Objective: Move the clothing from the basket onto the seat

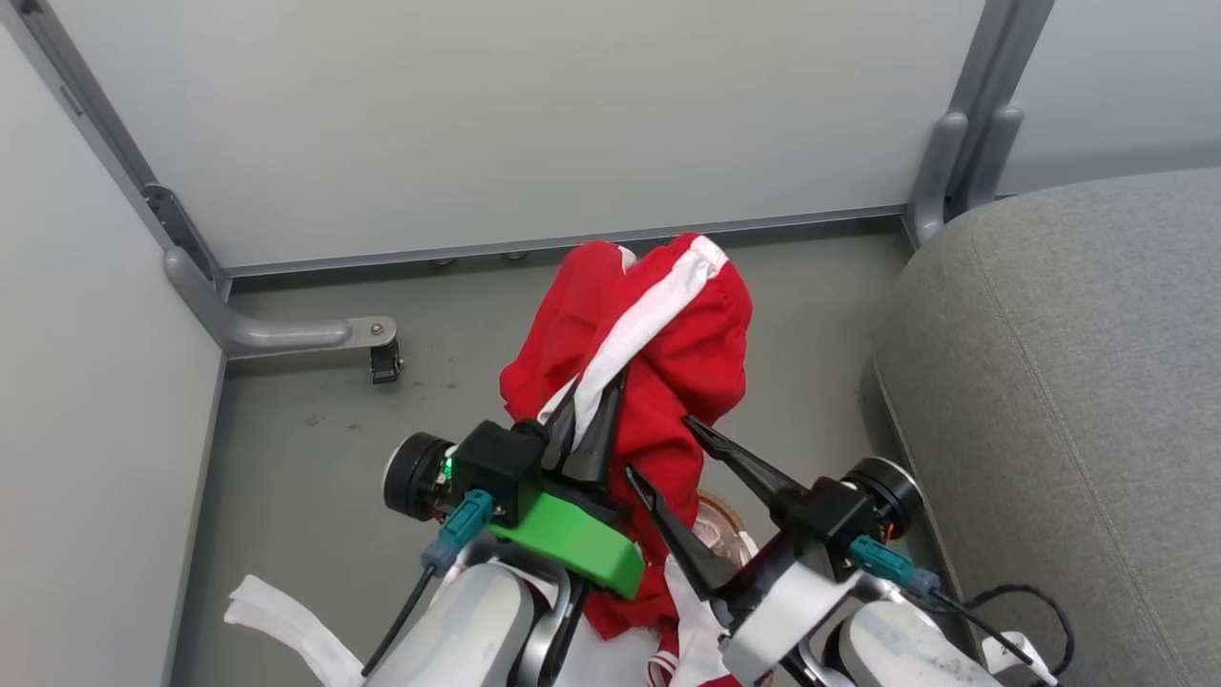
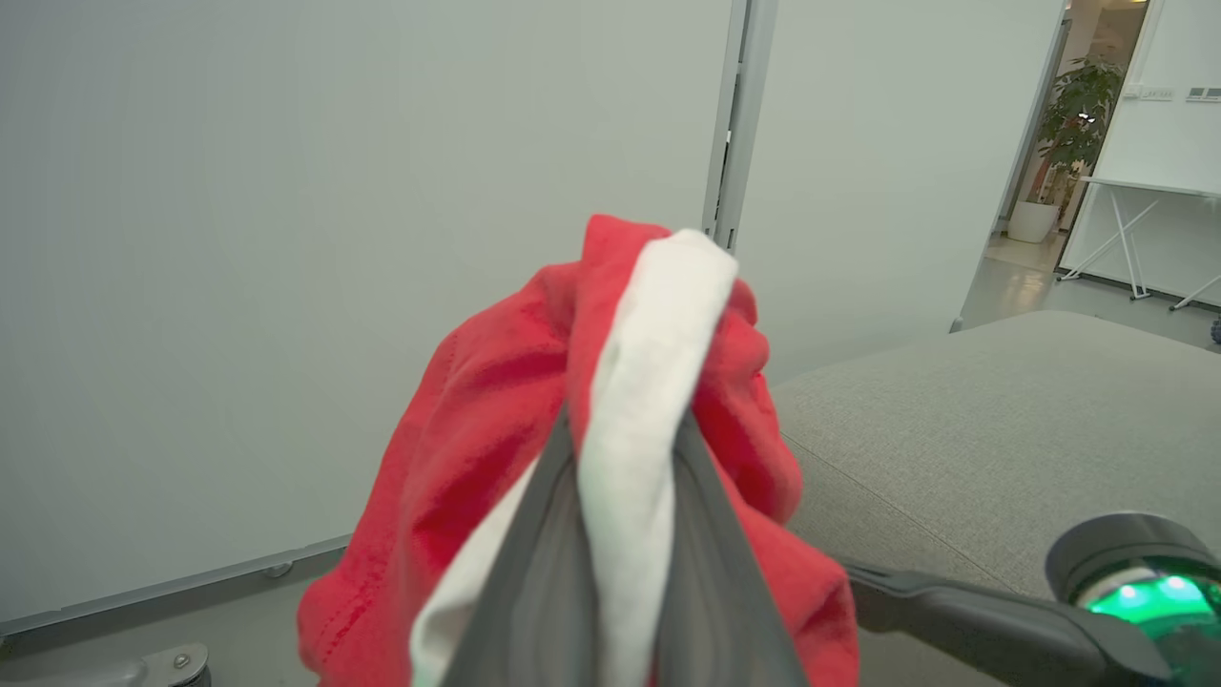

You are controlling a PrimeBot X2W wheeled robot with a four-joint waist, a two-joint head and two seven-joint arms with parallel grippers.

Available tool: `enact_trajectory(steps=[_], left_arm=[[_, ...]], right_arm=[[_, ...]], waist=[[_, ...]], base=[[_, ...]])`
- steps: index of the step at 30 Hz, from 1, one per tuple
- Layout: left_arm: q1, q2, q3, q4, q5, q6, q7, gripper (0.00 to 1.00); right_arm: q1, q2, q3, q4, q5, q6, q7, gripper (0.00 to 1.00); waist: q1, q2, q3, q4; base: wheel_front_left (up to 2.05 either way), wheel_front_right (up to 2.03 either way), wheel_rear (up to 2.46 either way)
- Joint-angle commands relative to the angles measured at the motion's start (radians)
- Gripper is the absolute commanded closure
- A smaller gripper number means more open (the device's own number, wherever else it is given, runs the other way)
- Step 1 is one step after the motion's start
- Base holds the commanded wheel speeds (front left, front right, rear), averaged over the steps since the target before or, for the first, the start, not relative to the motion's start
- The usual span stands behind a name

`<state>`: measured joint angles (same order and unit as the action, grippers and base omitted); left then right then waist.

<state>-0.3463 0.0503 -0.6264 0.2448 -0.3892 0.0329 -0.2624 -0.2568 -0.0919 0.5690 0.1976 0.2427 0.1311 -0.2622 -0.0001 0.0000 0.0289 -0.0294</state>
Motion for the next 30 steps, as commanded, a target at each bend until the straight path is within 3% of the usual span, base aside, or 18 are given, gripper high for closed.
enact_trajectory(steps=[1,9,10,11,12,17,18,19,20,25,30], left_arm=[[-0.019,0.001,-0.011,-0.003,-0.014,0.004,-0.004,1.00],[-0.022,0.001,-0.077,0.004,-0.041,0.007,-0.004,1.00],[-0.019,0.001,-0.084,0.003,-0.047,0.008,-0.004,1.00],[-0.017,0.001,-0.090,0.001,-0.052,0.010,-0.004,1.00],[-0.015,0.001,-0.097,0.001,-0.058,0.010,-0.004,1.00],[-0.015,0.001,-0.118,0.001,-0.064,0.009,-0.004,1.00],[-0.015,0.001,-0.115,0.000,-0.054,0.013,-0.004,0.76],[-0.009,0.001,-0.115,0.004,-0.052,0.011,-0.004,0.20],[-0.004,0.001,-0.110,0.007,-0.044,0.014,-0.002,0.00],[0.011,0.001,-0.084,0.014,-0.006,0.015,-0.002,0.00],[0.030,0.001,-0.052,0.015,0.020,0.005,-0.002,0.00]], right_arm=[[-0.022,0.001,0.000,0.016,-0.024,-0.001,-0.004,0.00],[-0.090,0.030,0.007,0.123,-0.072,-0.001,-0.003,0.00],[-0.097,0.031,0.010,0.135,-0.070,-0.001,-0.003,0.23],[-0.101,0.033,0.015,0.148,-0.065,-0.001,-0.003,0.73],[-0.105,0.036,0.021,0.160,-0.052,-0.001,-0.003,1.00],[-0.115,0.039,0.006,0.165,-0.011,-0.001,-0.003,1.00],[-0.106,0.039,0.000,0.160,-0.005,-0.001,-0.003,1.00],[-0.097,0.039,-0.004,0.156,-0.001,-0.001,-0.003,1.00],[-0.086,0.038,-0.011,0.152,0.002,-0.001,-0.003,1.00],[-0.054,0.039,-0.038,0.117,0.001,-0.001,-0.003,1.00],[-0.020,0.038,-0.064,0.070,-0.011,-0.001,-0.003,1.00]], waist=[[0.0001,0.0000,0.002,0.016],[0.0001,0.0000,0.003,0.057],[0.0001,0.0000,0.003,0.061],[0.0001,0.0000,0.002,0.064],[0.0001,0.0000,0.001,0.067],[0.0001,0.0000,-0.001,0.071],[0.0001,0.0000,-0.002,0.066],[0.0001,0.0000,-0.003,0.061],[0.0001,0.0000,-0.004,0.052],[0.0001,0.0000,0.003,-0.023],[0.0001,0.0000,0.017,-0.147]], base=[[0.00,0.00,0.00],[0.00,0.00,0.00],[0.00,0.00,0.00],[0.00,0.00,0.00],[0.00,0.00,0.00],[0.00,0.00,0.00],[0.00,0.00,0.00],[0.00,0.00,0.00],[0.00,0.00,0.00],[0.00,0.00,0.00],[0.00,0.00,0.00]])
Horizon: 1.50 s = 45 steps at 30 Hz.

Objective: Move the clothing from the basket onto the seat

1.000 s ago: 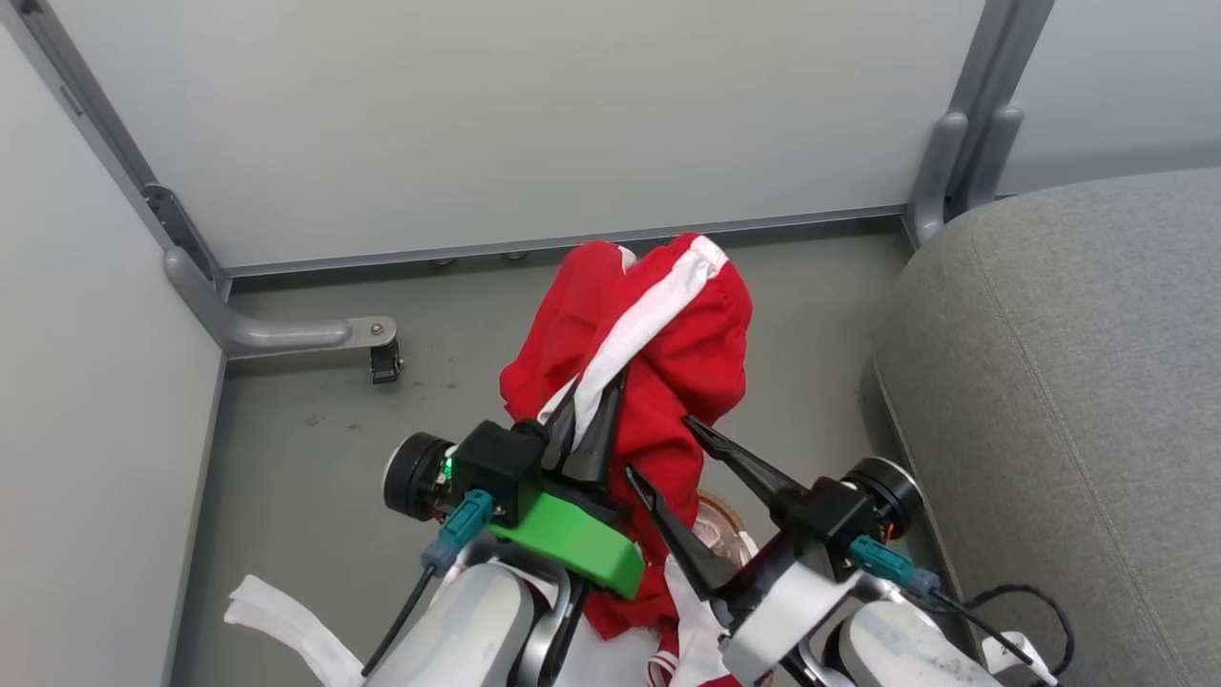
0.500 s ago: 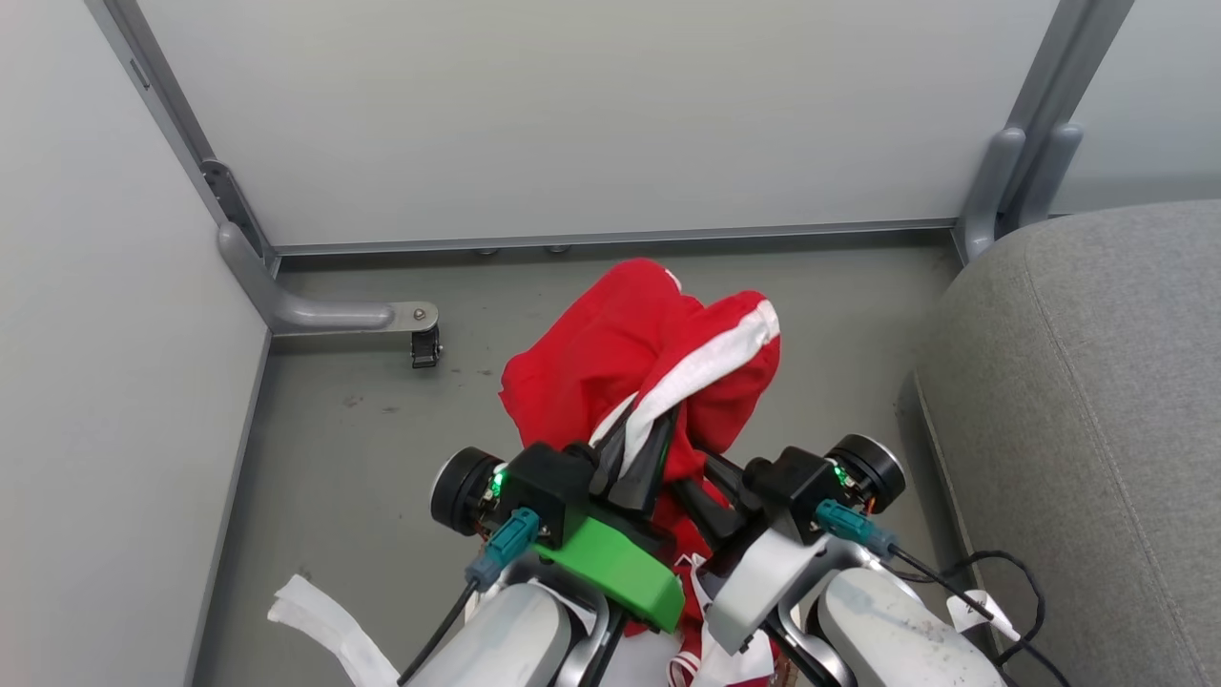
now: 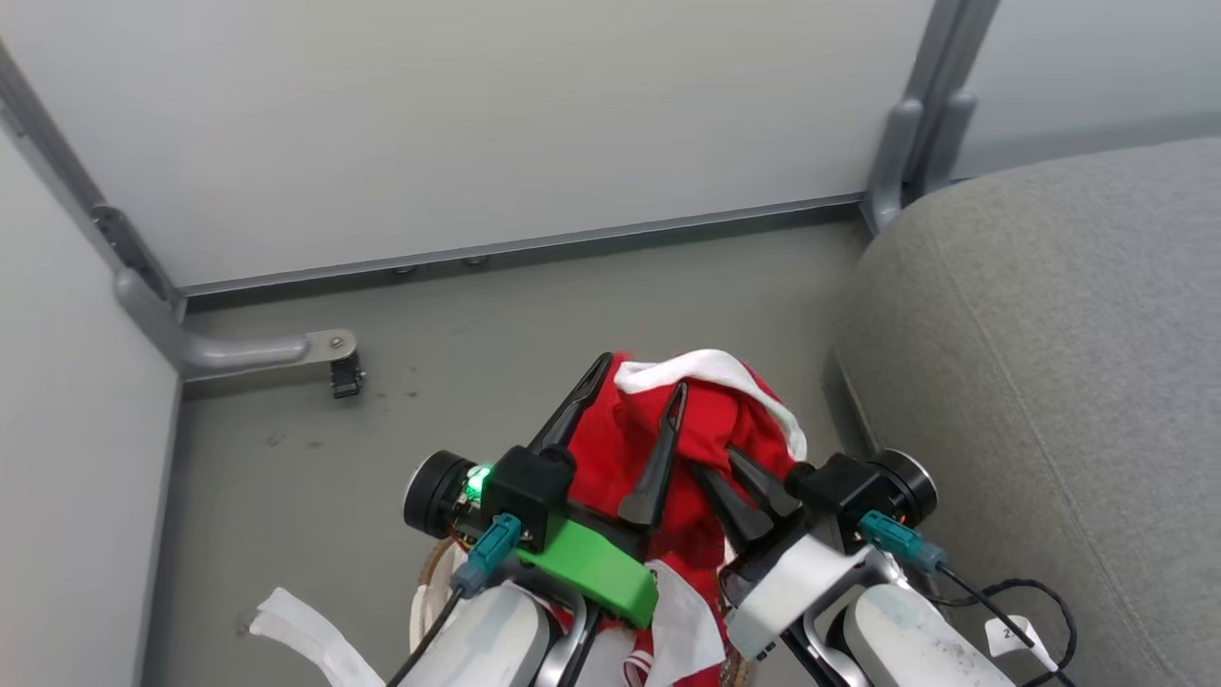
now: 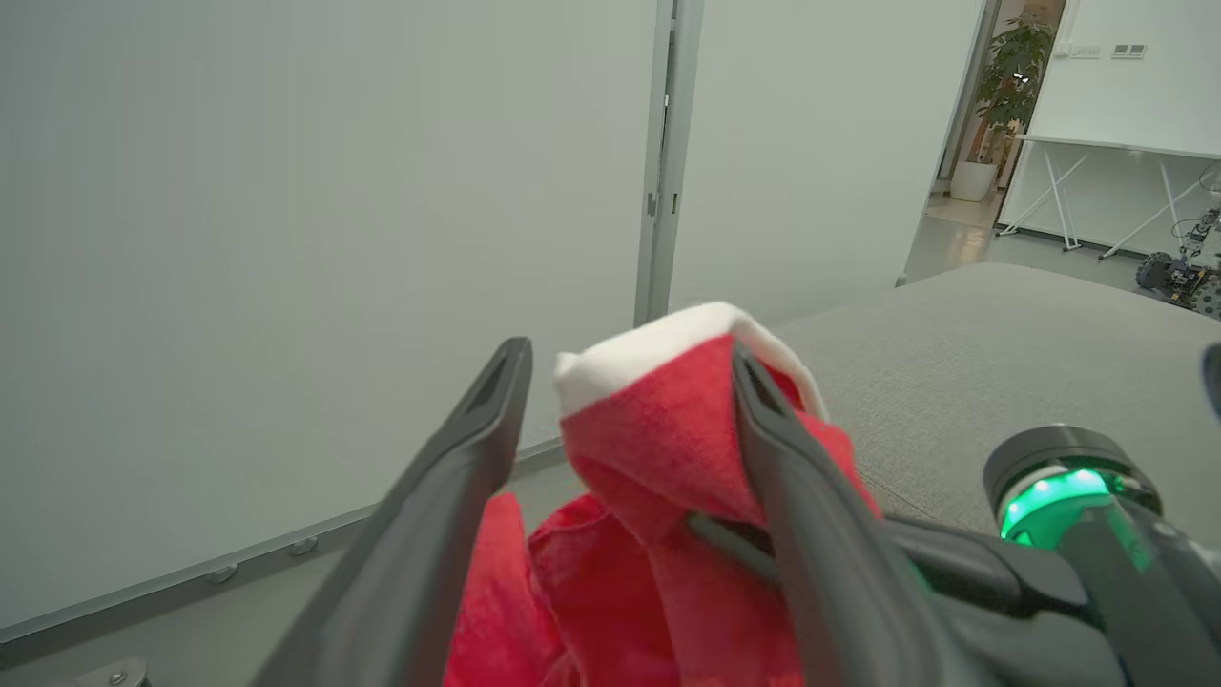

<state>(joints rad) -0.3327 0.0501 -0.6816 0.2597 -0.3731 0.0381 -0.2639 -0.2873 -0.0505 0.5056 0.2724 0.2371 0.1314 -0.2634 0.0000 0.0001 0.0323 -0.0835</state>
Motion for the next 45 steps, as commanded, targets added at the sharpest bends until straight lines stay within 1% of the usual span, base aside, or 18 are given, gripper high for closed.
enact_trajectory(steps=[1,4,9,13,15,20,24,28,30,34,37,45], left_arm=[[0.017,0.001,0.009,0.001,0.012,-0.002,-0.001,0.00],[0.026,0.001,0.030,0.005,0.032,-0.013,-0.001,0.00],[0.032,0.002,0.050,0.010,0.043,-0.028,-0.001,0.00],[0.025,0.002,0.059,0.019,0.055,-0.039,-0.001,0.00],[0.020,0.002,0.057,0.024,0.061,-0.048,-0.001,0.00],[-0.020,0.004,0.042,0.055,0.092,-0.079,-0.001,0.00],[-0.041,0.004,0.043,0.069,0.117,-0.091,-0.001,0.00],[-0.051,0.005,0.055,0.080,0.152,-0.100,-0.001,0.00],[-0.058,0.007,0.057,0.087,0.167,-0.104,-0.001,0.00],[-0.085,0.022,0.056,0.101,0.191,-0.119,-0.001,0.00],[-0.114,0.029,0.053,0.113,0.209,-0.127,-0.001,0.00],[-0.195,0.035,0.028,0.129,0.237,-0.146,-0.001,0.00]], right_arm=[[0.016,-0.003,-0.004,-0.010,-0.006,-0.001,-0.002,1.00],[0.034,-0.009,-0.022,-0.031,-0.010,-0.001,-0.002,1.00],[0.058,-0.014,-0.054,-0.055,-0.003,-0.001,-0.002,1.00],[0.077,-0.014,-0.083,-0.074,-0.002,-0.001,-0.002,1.00],[0.087,-0.013,-0.102,-0.080,0.003,-0.001,-0.002,1.00],[0.092,-0.008,-0.200,-0.105,0.004,-0.001,-0.002,1.00],[0.057,-0.012,-0.263,-0.121,-0.006,-0.001,-0.002,1.00],[-0.021,-0.054,-0.297,-0.124,-0.018,-0.001,-0.002,1.00],[-0.066,-0.076,-0.337,-0.118,-0.008,-0.001,-0.002,1.00],[-0.188,-0.136,-0.406,-0.108,-0.028,-0.001,-0.002,1.00],[-0.283,-0.200,-0.440,-0.084,-0.041,-0.001,-0.002,1.00],[-0.545,-0.359,-0.527,0.041,-0.038,-0.001,-0.002,1.00]], waist=[[0.0000,-0.0001,0.017,-0.118],[0.0000,-0.0001,0.032,-0.212],[0.0000,-0.0001,0.054,-0.336],[0.0000,-0.0001,0.073,-0.418],[0.0000,-0.0001,0.083,-0.443],[0.0000,-0.0001,0.122,-0.458],[0.0000,-0.0001,0.162,-0.463],[0.0000,-0.0001,0.217,-0.466],[0.0000,-0.0001,0.252,-0.455],[0.0000,-0.0001,0.334,-0.425],[0.0000,-0.0001,0.398,-0.401],[0.0000,-0.0001,0.539,-0.334]], base=[[0.00,0.00,0.00],[0.00,0.00,0.00],[0.00,0.00,0.00],[0.00,0.00,0.00],[0.00,0.00,0.00],[0.00,0.00,0.00],[0.00,0.00,0.00],[0.00,0.00,0.00],[0.00,0.00,0.00],[0.00,0.00,0.00],[0.00,0.00,0.00],[0.00,0.00,0.00]])
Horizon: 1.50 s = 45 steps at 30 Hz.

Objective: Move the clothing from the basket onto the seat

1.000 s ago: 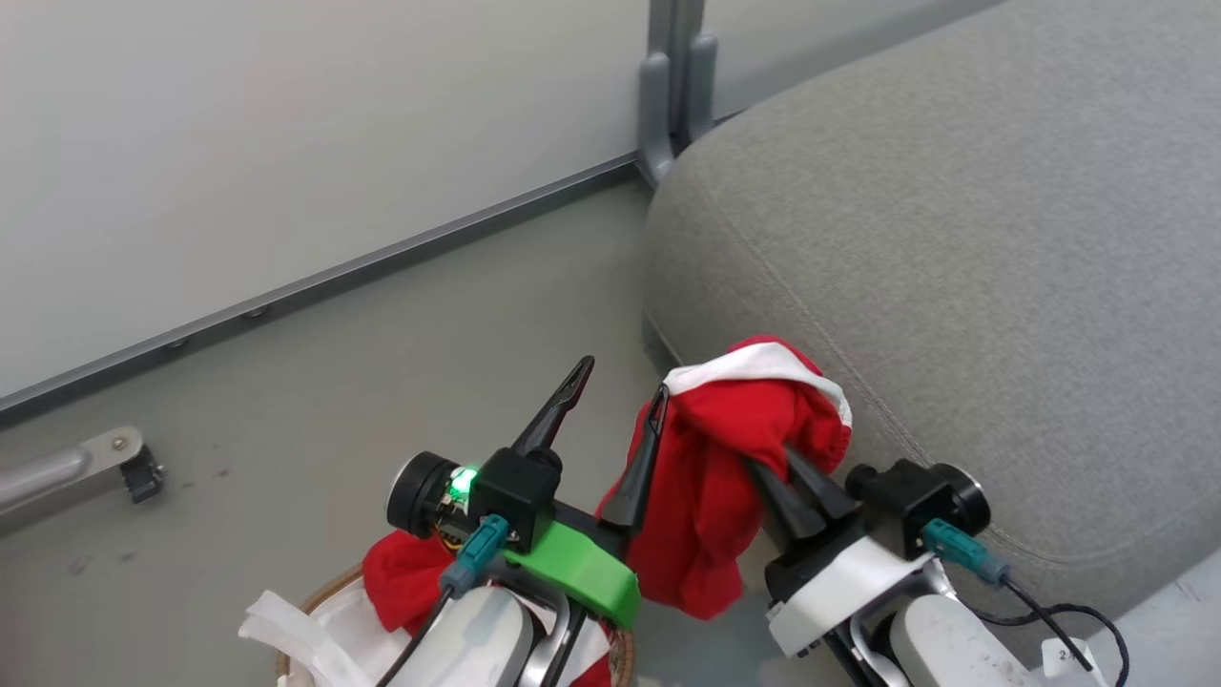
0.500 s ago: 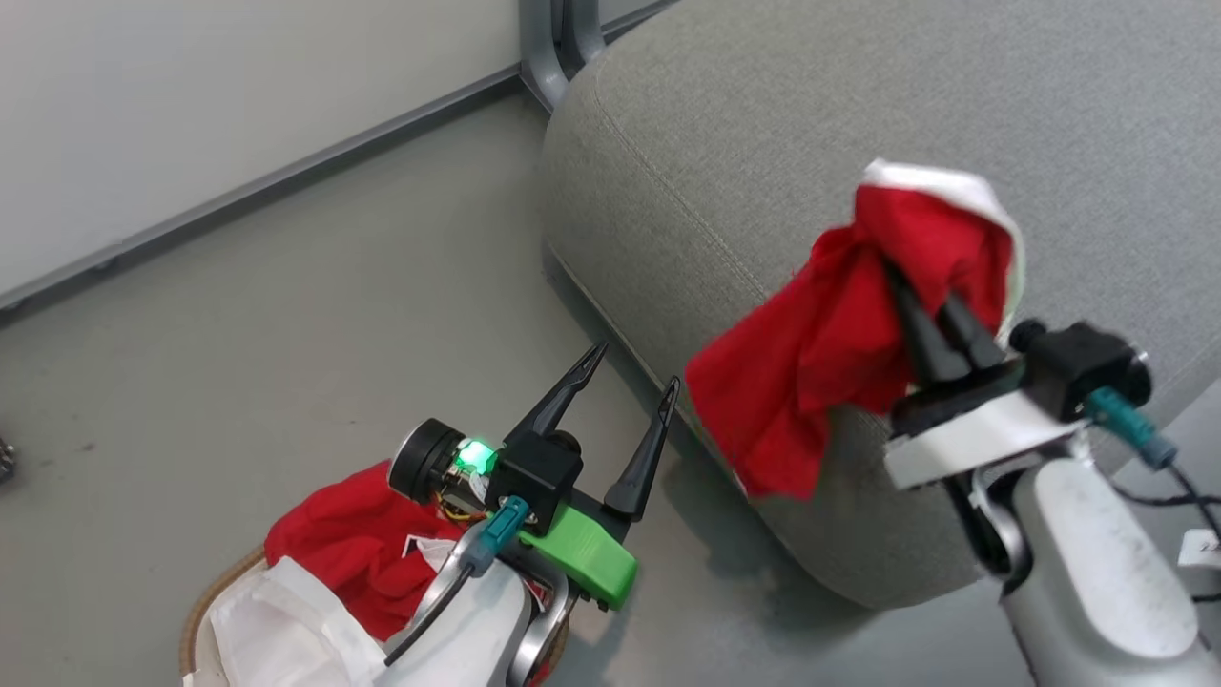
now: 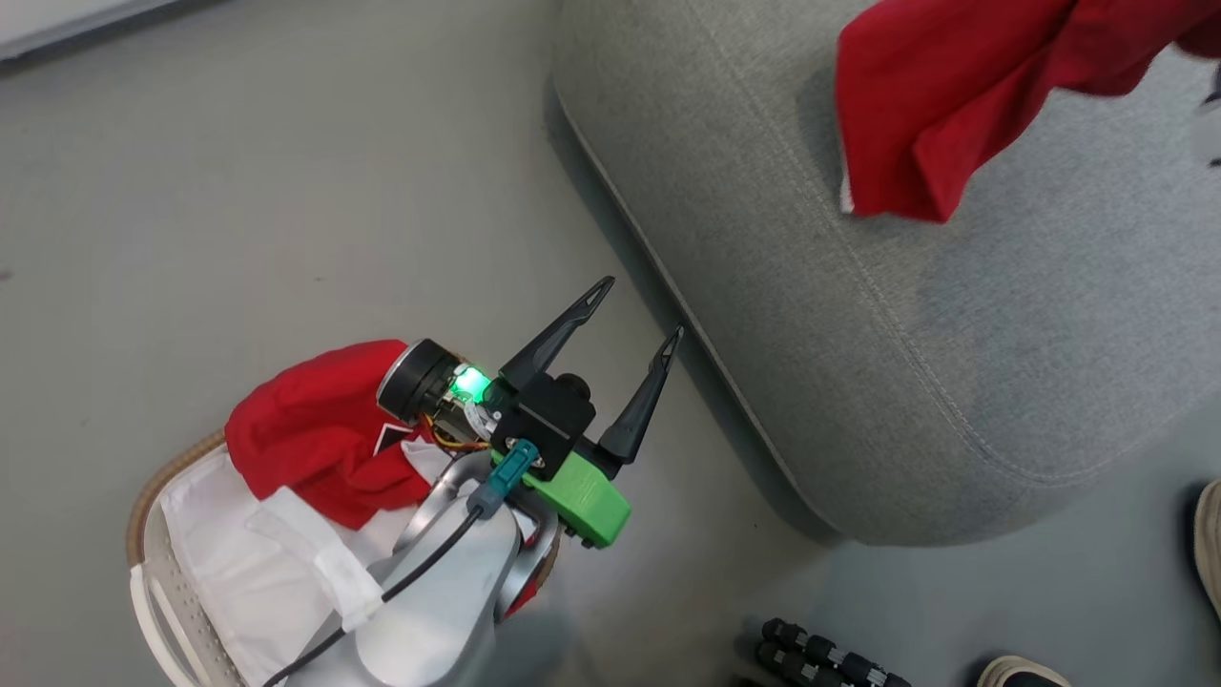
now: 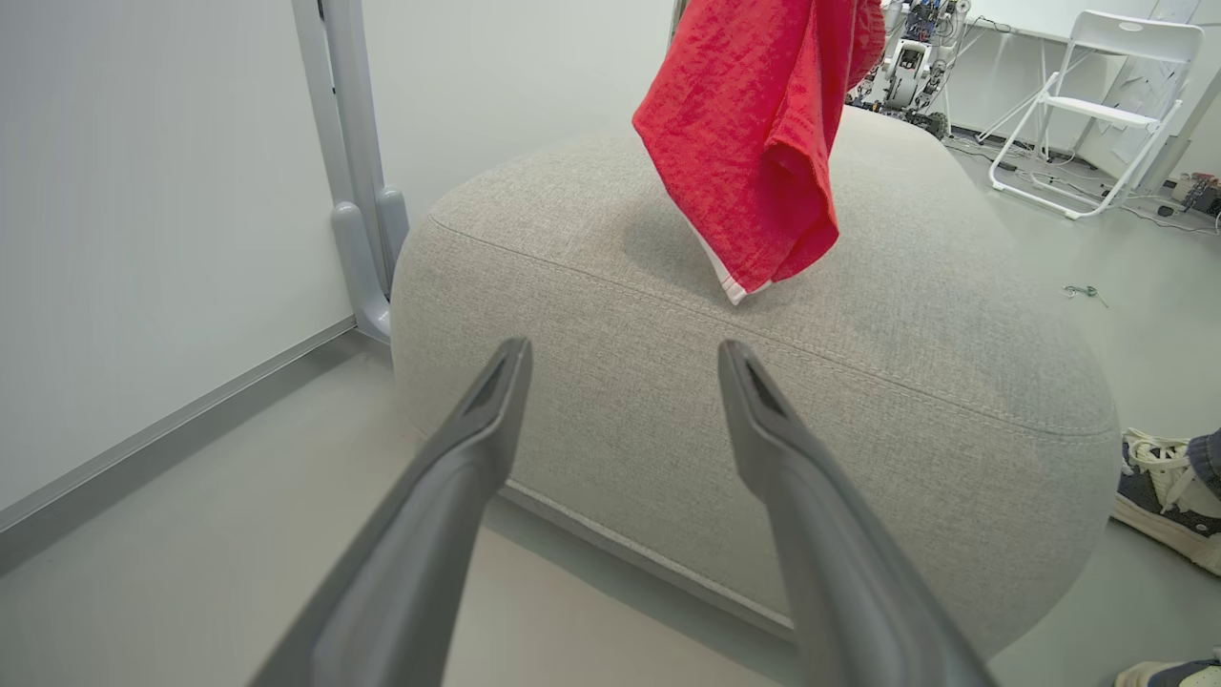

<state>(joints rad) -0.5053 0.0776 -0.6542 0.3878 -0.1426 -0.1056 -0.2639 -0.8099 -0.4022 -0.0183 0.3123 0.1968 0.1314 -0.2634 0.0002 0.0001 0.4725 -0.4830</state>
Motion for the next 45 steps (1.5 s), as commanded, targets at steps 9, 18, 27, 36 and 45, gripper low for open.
enact_trajectory(steps=[9,18,27,36,45], left_arm=[[-0.094,0.025,-0.010,0.021,0.024,-0.011,-0.001,0.00],[-0.110,0.032,0.008,0.017,0.023,-0.001,-0.001,0.00],[-0.093,0.036,0.029,0.054,0.009,0.005,-0.001,0.00],[-0.066,0.040,0.056,0.088,-0.003,0.003,-0.001,0.00],[-0.002,0.012,0.102,0.082,-0.021,0.021,-0.001,0.00]], right_arm=[[-0.213,-0.097,-0.094,0.149,-0.037,-0.001,-0.002,1.00],[-0.228,-0.079,-0.188,0.372,-0.119,-0.001,-0.002,1.00],[-0.139,0.020,-0.298,0.497,-0.138,-0.001,-0.002,0.00],[0.009,0.075,-0.285,0.430,-0.158,-0.001,-0.002,0.00],[0.174,0.146,-0.170,0.242,-0.094,-0.001,-0.002,0.00]], waist=[[-0.0002,-0.0001,0.230,0.140],[-0.0002,-0.0001,0.295,0.197],[-0.0002,-0.0001,0.270,0.185],[-0.0002,-0.0001,0.168,0.162],[-0.0002,-0.0001,0.036,0.186]], base=[[0.00,0.00,0.00],[0.00,0.00,0.00],[0.00,0.00,0.00],[0.00,0.00,0.00],[0.00,0.00,0.00]])
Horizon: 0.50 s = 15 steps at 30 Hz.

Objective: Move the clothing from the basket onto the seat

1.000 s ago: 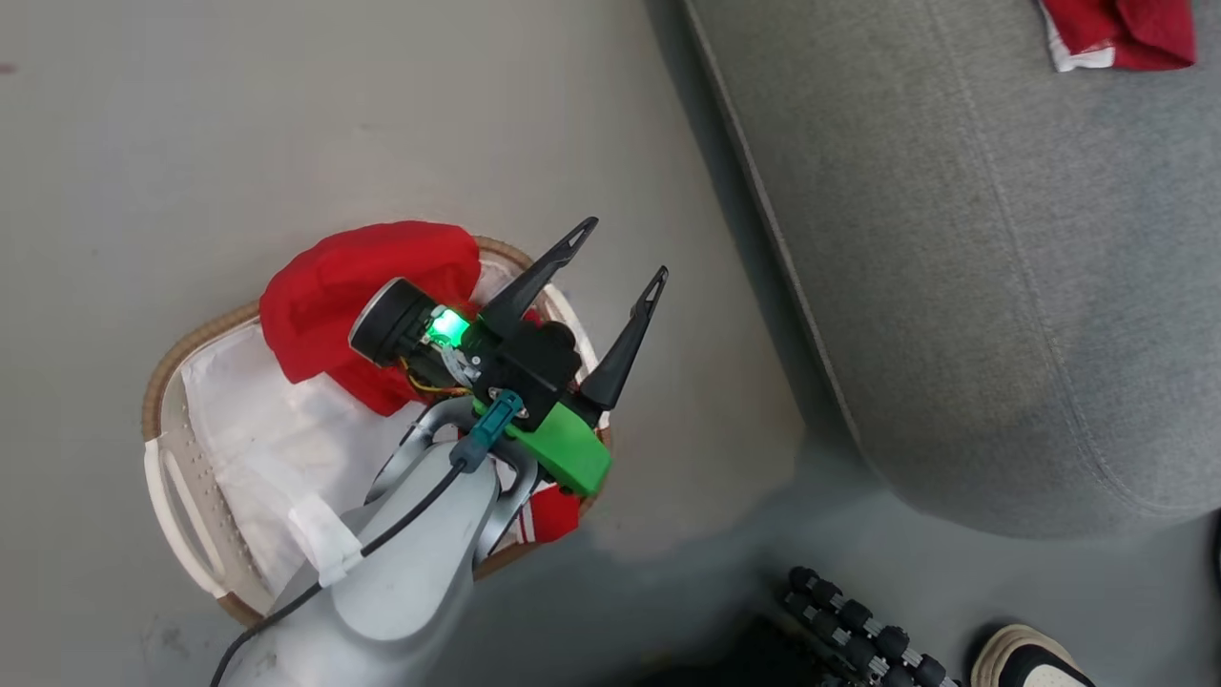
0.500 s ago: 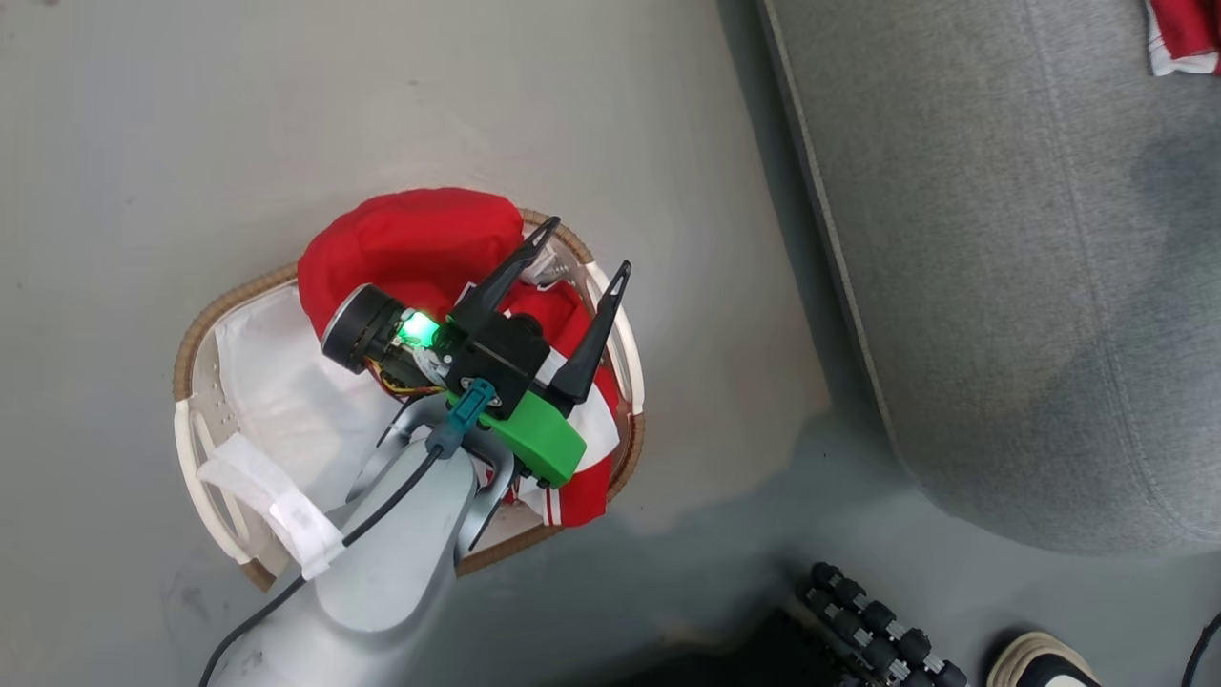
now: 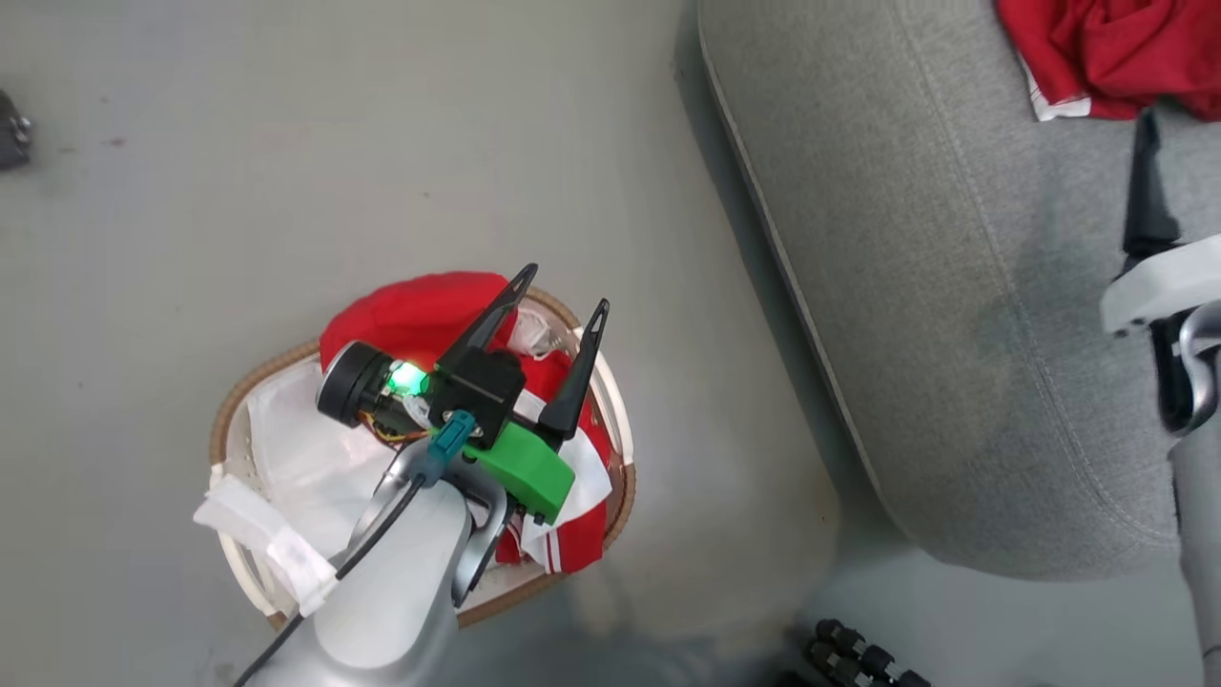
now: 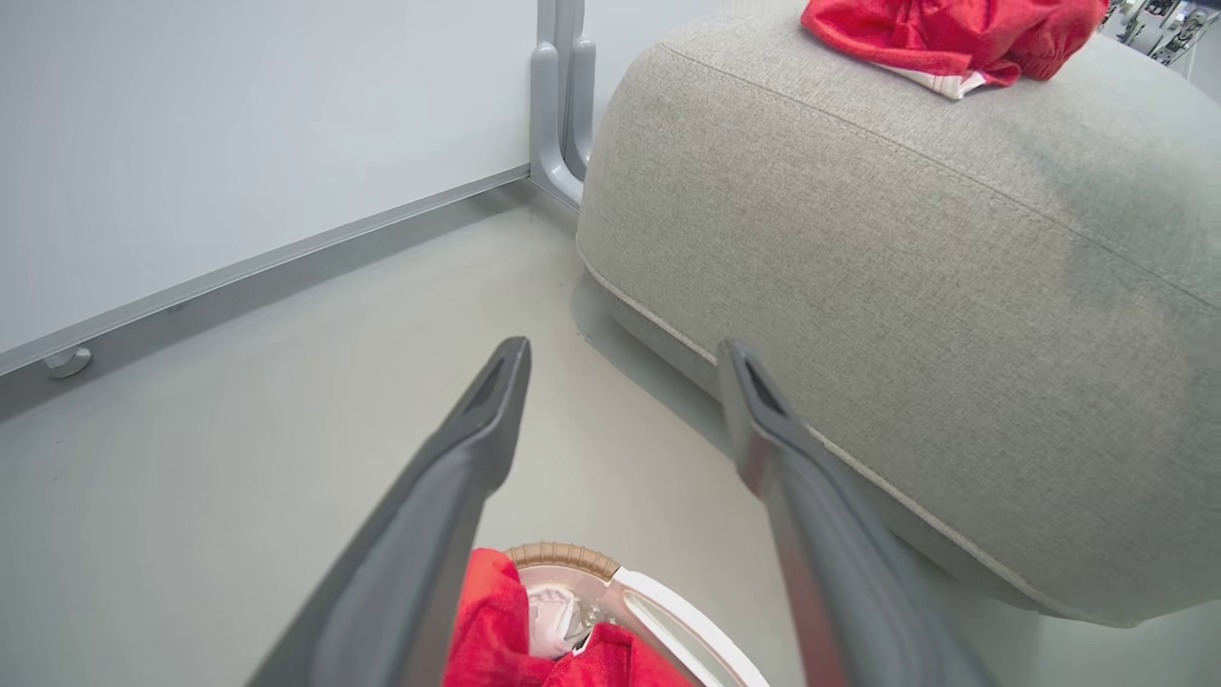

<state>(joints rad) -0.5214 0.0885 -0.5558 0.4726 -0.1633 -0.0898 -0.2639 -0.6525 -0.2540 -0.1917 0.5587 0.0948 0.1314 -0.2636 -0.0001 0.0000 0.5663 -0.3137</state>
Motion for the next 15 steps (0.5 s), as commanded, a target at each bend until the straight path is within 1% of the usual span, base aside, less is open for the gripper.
enact_trajectory(steps=[1,8,15], left_arm=[[0.020,-0.002,0.012,-0.009,0.000,0.010,-0.001,0.00],[0.097,-0.014,0.096,-0.058,0.004,0.049,-0.001,0.00],[0.170,-0.015,0.200,-0.105,0.022,0.068,-0.001,0.00]], right_arm=[[0.034,0.005,0.021,-0.026,0.018,-0.001,-0.002,0.00],[0.133,0.075,0.111,-0.171,0.054,-0.001,-0.002,0.00],[0.196,0.112,0.169,-0.224,0.064,-0.001,-0.001,0.00]], waist=[[0.0001,0.0000,-0.069,0.026],[0.0001,0.0000,-0.146,0.098],[0.0001,0.0000,-0.210,0.179]], base=[[0.00,0.00,0.00],[0.00,0.00,0.00],[0.00,0.00,0.00]])
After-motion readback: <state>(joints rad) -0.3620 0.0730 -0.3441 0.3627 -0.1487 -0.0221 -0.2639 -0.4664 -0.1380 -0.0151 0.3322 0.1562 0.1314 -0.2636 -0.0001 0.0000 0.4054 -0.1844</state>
